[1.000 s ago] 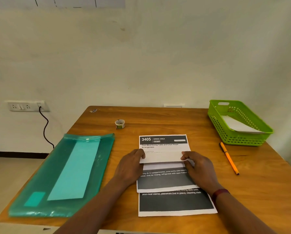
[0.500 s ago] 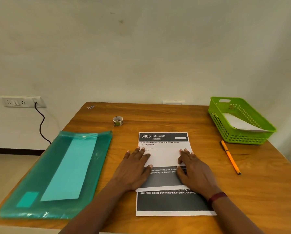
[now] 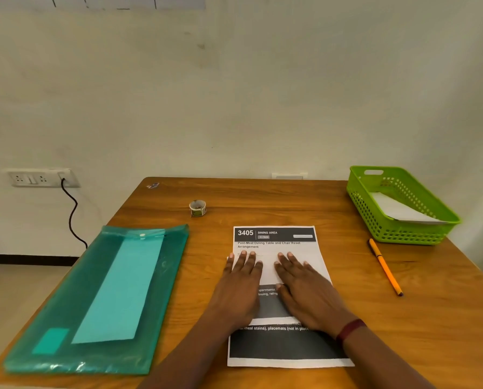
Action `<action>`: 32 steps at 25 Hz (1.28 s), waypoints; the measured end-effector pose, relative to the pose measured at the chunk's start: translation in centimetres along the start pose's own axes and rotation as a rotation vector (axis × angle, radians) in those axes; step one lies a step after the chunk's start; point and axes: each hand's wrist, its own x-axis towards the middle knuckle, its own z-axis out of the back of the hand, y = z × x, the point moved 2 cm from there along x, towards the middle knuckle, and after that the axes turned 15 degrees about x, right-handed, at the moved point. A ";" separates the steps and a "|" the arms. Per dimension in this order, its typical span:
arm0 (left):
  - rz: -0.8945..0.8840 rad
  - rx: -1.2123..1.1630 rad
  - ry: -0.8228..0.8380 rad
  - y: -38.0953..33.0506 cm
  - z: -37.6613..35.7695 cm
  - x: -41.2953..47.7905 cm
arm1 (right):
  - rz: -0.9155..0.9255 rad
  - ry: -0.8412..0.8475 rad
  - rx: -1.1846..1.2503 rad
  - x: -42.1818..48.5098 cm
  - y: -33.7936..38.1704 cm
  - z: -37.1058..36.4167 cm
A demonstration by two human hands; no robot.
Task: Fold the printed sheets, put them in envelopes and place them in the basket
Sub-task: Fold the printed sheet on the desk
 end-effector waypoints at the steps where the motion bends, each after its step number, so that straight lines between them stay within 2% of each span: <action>1: -0.011 -0.025 -0.009 -0.1 0.0 0.0 | -0.011 0.014 0.023 0.4 0.6 -0.4; 7: -0.012 -0.098 -0.040 0.2 -0.9 -0.5 | -0.040 0.063 0.009 0.7 1.9 -2.5; 11: 0.059 -0.022 -0.030 0.4 -1.4 -0.9 | -0.067 0.068 -0.003 0.5 1.7 -2.3; 19: 0.186 -0.049 -0.012 1.2 -2.0 -1.2 | -0.209 0.070 -0.028 -0.9 -2.1 -0.6; 26: 0.179 -0.044 -0.001 1.4 -1.9 -1.4 | -0.218 0.057 -0.025 -1.3 -3.0 -0.1; 32: 0.170 -0.127 -0.053 2.1 -2.0 -1.4 | -0.211 0.026 0.008 -1.3 -3.4 -0.3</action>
